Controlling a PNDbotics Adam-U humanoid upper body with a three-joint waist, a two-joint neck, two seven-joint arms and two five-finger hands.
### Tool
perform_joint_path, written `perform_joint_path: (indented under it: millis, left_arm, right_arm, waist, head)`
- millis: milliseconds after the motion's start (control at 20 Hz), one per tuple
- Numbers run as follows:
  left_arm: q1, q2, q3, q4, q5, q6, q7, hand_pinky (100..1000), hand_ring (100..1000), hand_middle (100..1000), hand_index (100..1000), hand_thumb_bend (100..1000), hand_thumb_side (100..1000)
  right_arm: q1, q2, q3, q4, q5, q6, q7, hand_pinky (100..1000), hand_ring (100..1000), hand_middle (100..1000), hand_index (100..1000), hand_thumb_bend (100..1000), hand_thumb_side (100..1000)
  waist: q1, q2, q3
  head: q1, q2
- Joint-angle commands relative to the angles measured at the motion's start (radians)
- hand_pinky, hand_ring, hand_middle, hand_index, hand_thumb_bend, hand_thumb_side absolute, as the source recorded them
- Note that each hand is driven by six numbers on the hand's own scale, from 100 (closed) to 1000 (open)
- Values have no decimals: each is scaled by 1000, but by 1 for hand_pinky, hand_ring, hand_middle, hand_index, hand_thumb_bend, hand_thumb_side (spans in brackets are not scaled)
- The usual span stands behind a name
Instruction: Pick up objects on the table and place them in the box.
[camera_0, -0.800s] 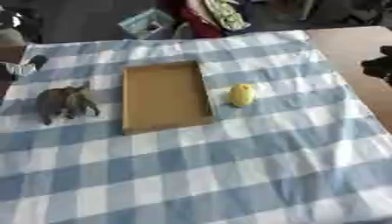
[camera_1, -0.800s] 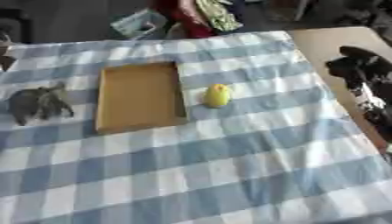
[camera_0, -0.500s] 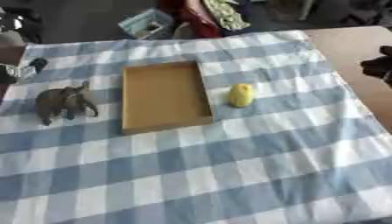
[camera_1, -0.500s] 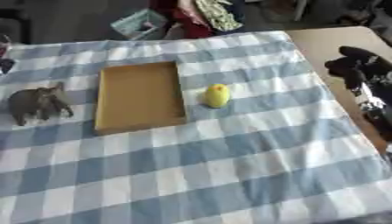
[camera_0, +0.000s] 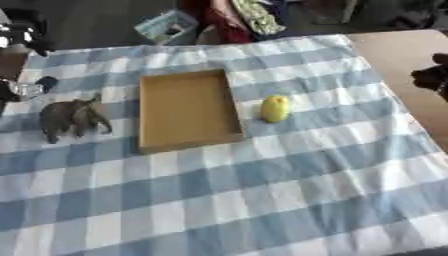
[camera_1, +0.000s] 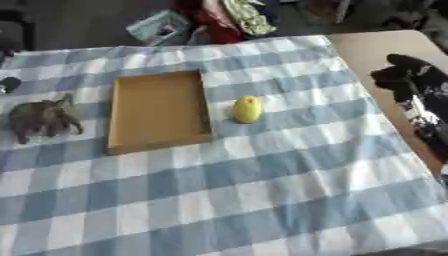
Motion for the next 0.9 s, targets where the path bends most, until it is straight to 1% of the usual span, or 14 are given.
perform_joint_path:
  millis: [50, 900]
  left_arm:
    - [-8, 16, 2, 3, -28, -6, 3, 752, 670, 677, 851, 323, 432]
    - [18, -28, -10, 48, -168, -23, 32, 743, 654, 650, 841, 347, 497]
  right_arm:
    - [-11, -14, -5, -8, -9, -1, 4, 847, 823, 686, 882, 100, 604]
    - [-10, -8, -7, -4, -11, -3, 6, 847, 824, 686, 883, 100, 606]
  waist:
    - [-3, -13, -1]
    - [-12, -9, 1]
  head:
    - [0, -11]
    - [-1, -13]
